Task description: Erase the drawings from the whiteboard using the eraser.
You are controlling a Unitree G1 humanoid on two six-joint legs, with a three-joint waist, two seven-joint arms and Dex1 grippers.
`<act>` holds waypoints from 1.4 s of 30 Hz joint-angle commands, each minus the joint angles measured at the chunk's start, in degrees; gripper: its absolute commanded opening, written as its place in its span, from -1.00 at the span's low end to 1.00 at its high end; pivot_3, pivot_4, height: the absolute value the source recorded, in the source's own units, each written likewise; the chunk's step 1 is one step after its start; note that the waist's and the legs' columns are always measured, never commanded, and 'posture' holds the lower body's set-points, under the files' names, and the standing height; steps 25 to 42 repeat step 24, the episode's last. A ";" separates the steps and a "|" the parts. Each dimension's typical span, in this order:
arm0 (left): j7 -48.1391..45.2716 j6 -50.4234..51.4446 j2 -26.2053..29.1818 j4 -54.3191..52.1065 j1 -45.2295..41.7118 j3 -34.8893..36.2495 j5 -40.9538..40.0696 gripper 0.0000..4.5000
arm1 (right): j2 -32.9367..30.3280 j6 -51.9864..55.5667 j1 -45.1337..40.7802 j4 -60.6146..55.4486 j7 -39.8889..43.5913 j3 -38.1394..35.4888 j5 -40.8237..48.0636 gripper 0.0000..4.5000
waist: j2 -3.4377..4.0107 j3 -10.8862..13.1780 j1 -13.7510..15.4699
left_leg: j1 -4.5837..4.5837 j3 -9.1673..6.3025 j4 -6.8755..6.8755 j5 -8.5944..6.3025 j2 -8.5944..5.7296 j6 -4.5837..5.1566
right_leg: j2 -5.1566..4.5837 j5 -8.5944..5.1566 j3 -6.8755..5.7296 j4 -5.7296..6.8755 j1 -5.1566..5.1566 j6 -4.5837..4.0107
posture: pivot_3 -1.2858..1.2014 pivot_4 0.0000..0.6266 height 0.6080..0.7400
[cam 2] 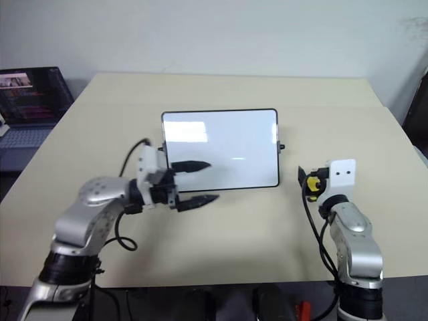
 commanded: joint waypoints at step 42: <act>52.74 -11.96 -22.11 -14.39 26.30 15.78 24.37 1.00 | 3.16 -25.56 18.83 -5.76 2.56 4.07 6.84 0.99 | -0.19 -0.20 0.32 | 0.57 0.10 0.04 0.05 -0.05 0.03 | -0.22 -0.06 0.20 0.00 0.50 0.34 | 0.03 -0.52 1.00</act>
